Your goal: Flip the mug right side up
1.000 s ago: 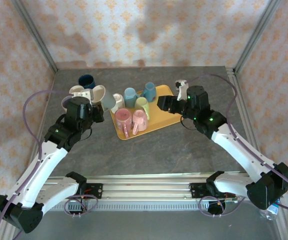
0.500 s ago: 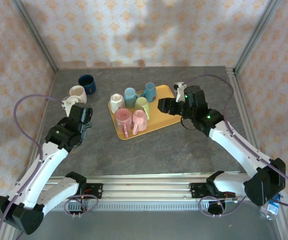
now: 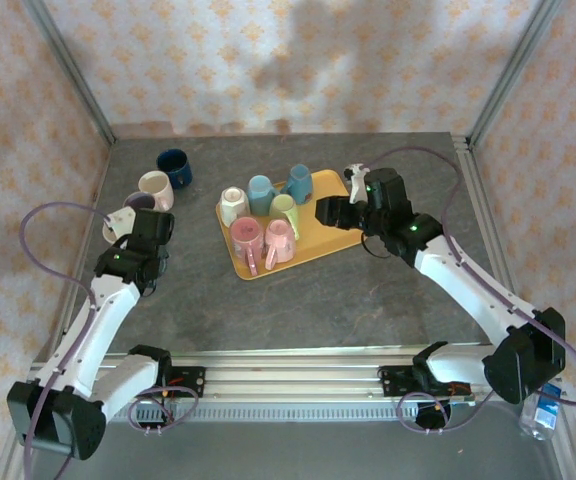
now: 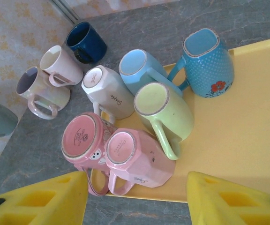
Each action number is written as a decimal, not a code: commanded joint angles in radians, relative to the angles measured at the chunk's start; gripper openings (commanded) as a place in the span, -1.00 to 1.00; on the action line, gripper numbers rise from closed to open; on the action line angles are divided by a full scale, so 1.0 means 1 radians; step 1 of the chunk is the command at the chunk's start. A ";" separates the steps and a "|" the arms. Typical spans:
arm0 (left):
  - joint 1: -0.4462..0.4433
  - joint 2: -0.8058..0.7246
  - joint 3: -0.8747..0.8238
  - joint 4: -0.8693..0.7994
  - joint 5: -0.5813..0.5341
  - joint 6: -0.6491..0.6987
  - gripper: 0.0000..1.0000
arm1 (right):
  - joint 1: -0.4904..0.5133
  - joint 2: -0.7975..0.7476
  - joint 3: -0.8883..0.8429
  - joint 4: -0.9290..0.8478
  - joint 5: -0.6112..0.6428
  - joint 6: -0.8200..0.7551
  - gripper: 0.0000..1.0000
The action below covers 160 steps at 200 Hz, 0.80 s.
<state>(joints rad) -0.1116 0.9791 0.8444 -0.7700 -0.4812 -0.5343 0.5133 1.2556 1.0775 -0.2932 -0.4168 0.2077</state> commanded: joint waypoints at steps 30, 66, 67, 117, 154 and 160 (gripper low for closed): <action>0.069 0.051 -0.061 0.188 0.043 -0.062 -1.00 | -0.016 0.048 0.026 0.003 -0.043 -0.016 0.15; 0.076 0.099 -0.080 0.229 0.008 -0.059 -1.00 | -0.019 0.111 0.053 -0.013 -0.135 -0.036 0.11; 0.075 0.100 -0.080 0.230 0.006 -0.059 -1.00 | -0.019 0.111 0.054 -0.013 -0.137 -0.035 0.11; 0.077 0.167 -0.103 0.290 -0.040 -0.051 -1.00 | -0.019 0.139 0.072 -0.009 -0.165 -0.033 0.11; 0.078 0.211 -0.114 0.324 -0.051 -0.061 -1.00 | -0.019 0.143 0.078 -0.011 -0.168 -0.032 0.10; 0.078 0.215 -0.118 0.334 -0.051 -0.061 -1.00 | -0.019 0.142 0.078 -0.011 -0.167 -0.032 0.10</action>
<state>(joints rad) -0.0429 1.1885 0.7349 -0.5240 -0.4503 -0.5762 0.4965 1.3907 1.1217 -0.3000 -0.5701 0.1890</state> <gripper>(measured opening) 0.087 0.552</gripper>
